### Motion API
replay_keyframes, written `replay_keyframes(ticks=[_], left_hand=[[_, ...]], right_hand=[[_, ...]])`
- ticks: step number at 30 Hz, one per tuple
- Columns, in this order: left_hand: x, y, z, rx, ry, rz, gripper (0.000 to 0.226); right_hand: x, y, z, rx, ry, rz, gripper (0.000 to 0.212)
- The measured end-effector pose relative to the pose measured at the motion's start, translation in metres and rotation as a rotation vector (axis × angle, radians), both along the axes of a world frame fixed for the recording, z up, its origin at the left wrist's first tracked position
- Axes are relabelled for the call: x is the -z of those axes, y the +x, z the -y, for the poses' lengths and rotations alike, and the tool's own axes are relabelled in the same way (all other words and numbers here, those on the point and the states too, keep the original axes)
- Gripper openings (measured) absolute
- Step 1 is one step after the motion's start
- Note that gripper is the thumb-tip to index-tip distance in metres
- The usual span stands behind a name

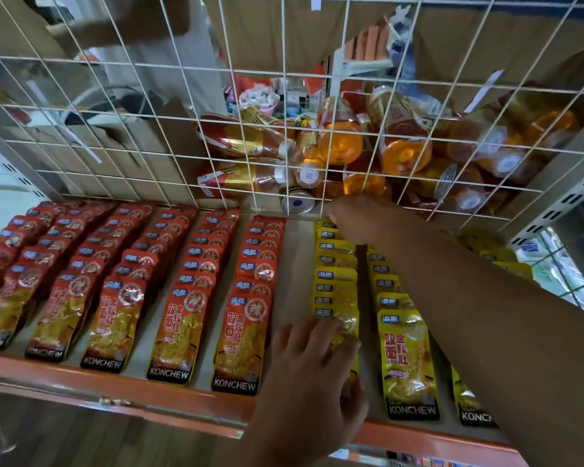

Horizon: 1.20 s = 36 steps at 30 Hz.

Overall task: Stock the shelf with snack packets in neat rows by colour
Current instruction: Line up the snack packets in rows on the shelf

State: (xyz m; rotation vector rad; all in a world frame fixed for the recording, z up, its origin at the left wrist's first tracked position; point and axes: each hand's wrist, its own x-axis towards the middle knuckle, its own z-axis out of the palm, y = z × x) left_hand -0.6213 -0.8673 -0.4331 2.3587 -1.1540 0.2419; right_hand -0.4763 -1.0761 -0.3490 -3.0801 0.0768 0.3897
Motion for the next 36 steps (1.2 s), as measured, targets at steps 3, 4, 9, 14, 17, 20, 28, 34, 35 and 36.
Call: replay_keyframes(ticks=[3,4,9,14,17,20,28,34,35,36], left_hand=[[0.0,0.0,0.0,0.003,-0.006,0.005,0.043],[0.0,0.0,0.0,0.006,-0.01,0.007,0.043],[0.0,0.0,0.0,0.004,-0.012,0.013,0.043],[0.002,0.001,0.0,0.003,-0.005,0.017,0.043],[0.002,0.0,0.0,0.003,-0.006,0.014,0.042],[0.002,0.001,0.0,0.006,-0.008,0.016,0.042],[0.002,0.0,0.0,0.004,0.001,0.005,0.043],[0.002,0.001,0.0,0.004,0.005,0.005,0.042],[0.002,0.001,0.0,0.003,0.011,0.004,0.042],[0.001,0.001,0.0,0.003,0.015,0.002,0.042]], right_hand=[[0.0,-0.001,0.001,-0.003,0.003,0.01,0.017],[0.0,-0.002,0.001,-0.002,0.012,0.018,0.016],[0.0,-0.006,0.004,-0.017,0.011,0.042,0.018],[0.004,-0.005,0.011,0.016,0.002,0.055,0.02],[0.01,-0.005,0.014,0.021,0.033,0.069,0.02],[0.014,-0.004,0.017,0.038,0.088,0.114,0.022],[0.024,-0.008,0.019,0.061,0.217,0.129,0.029],[0.023,-0.007,0.017,0.079,0.188,0.124,0.022],[0.023,-0.006,0.016,0.07,0.186,0.109,0.023],[0.023,-0.005,0.016,0.064,0.19,0.098,0.024]])
